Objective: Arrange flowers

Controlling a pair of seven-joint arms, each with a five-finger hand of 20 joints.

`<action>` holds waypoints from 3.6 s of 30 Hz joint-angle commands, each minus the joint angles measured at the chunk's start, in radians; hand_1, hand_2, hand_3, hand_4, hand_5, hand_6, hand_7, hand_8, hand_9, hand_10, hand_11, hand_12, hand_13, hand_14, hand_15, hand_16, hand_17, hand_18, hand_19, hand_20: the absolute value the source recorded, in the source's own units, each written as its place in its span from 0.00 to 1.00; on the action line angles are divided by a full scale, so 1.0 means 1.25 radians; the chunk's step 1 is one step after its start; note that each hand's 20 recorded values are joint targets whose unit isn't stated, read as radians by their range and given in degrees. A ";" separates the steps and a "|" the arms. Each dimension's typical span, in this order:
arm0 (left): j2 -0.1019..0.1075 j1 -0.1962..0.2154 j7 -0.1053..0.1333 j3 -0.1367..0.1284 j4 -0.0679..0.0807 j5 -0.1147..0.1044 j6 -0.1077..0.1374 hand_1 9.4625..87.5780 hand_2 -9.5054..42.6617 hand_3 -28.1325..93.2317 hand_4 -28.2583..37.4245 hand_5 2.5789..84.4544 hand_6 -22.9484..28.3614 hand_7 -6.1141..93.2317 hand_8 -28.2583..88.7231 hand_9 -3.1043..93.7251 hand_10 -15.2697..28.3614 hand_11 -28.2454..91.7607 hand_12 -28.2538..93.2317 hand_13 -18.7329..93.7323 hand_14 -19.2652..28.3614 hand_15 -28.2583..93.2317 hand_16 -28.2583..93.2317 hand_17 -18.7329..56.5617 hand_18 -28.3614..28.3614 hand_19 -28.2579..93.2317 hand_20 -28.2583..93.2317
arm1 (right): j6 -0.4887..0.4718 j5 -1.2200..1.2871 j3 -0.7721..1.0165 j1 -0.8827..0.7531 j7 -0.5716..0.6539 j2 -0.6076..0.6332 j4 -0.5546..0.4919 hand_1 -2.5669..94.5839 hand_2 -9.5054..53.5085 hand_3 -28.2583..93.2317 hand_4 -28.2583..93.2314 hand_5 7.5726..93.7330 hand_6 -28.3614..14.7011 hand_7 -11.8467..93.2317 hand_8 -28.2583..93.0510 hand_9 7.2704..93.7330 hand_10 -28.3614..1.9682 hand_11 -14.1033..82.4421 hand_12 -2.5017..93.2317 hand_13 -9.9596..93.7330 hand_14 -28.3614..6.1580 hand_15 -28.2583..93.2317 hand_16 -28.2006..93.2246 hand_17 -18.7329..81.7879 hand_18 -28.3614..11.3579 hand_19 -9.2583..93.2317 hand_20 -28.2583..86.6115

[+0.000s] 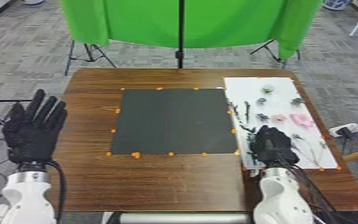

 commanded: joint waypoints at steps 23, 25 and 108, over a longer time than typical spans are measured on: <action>0.009 0.018 0.012 0.017 0.006 -0.010 -0.013 0.13 0.45 0.82 0.00 0.37 0.60 0.12 0.16 0.30 0.70 0.30 0.28 0.32 0.71 0.34 0.20 0.14 0.68 0.40 0.28 | 0.061 0.139 -0.324 0.324 -0.064 -0.183 0.076 0.57 0.00 0.93 0.03 0.93 0.59 0.40 0.35 0.94 0.51 0.49 0.56 0.82 0.38 0.88 0.51 0.62 0.00 1.00 0.76; 0.014 0.012 0.013 0.022 0.008 -0.009 -0.012 0.14 0.45 0.82 0.00 0.37 0.60 0.12 0.16 0.30 0.70 0.30 0.28 0.32 0.71 0.34 0.20 0.14 0.68 0.40 0.28 | 0.050 0.147 -0.348 0.345 -0.071 -0.205 0.109 0.57 0.00 0.93 0.03 0.93 0.59 0.40 0.35 0.94 0.52 0.49 0.56 0.82 0.38 0.88 0.51 0.62 0.00 1.00 0.76; 0.016 -0.003 0.007 0.052 0.016 -0.026 -0.012 0.15 0.42 0.84 0.00 0.37 0.61 0.09 0.17 0.30 0.69 0.27 0.29 0.32 0.71 0.31 0.22 0.16 0.68 0.38 0.29 | -0.356 0.281 -0.466 0.378 -0.150 -0.215 0.120 0.19 0.10 1.00 0.19 0.79 0.39 0.21 0.14 0.66 0.05 0.35 0.20 0.62 0.10 0.87 0.42 0.51 0.00 1.00 0.76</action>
